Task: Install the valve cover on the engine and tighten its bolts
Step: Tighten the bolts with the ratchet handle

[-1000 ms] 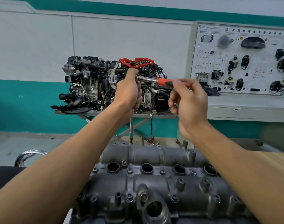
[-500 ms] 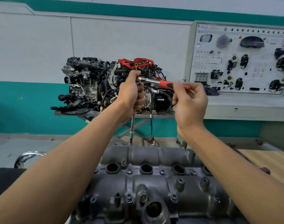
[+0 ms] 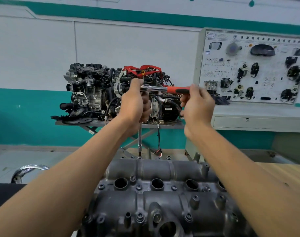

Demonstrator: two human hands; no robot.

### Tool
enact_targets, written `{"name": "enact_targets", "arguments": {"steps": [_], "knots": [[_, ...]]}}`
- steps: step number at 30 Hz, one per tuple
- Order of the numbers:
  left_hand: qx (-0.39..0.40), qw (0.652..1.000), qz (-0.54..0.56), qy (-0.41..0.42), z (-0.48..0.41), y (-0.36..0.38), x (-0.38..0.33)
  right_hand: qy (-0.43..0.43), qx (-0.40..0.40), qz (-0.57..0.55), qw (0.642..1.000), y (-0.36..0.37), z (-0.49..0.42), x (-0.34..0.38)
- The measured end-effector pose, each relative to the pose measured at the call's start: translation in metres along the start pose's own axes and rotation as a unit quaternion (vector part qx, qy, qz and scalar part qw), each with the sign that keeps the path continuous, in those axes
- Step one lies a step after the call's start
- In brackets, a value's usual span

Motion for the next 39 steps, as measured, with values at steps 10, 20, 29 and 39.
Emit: {"name": "enact_targets", "arguments": {"steps": [10,20,29,39], "knots": [[0.001,1.000,-0.022,-0.009,-0.004,0.004,0.002,-0.049,-0.032,-0.007,0.998,-0.012,-0.011,-0.003],[-0.031,0.999,-0.022,0.002,-0.003,0.005,0.001,-0.065,0.026,-0.067,0.995,-0.024,0.003,0.010],[-0.024,0.999,-0.031,-0.035,-0.015,0.004,0.001,-0.048,0.482,0.402,0.777,-0.011,0.001,-0.071],[0.102,0.991,-0.009,0.082,0.023,0.012,-0.023,-0.155,0.517,0.320,0.779,0.006,0.031,-0.077]]}}
Point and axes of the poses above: each hand's wrist, its own z-axis away from the middle knuckle, its own y-axis out of the palm, x = y × z, the point moved 2 cm from there along -z, towards the middle knuckle, and after that the axes turned 15 degrees about -x, right-handed, at the moved point
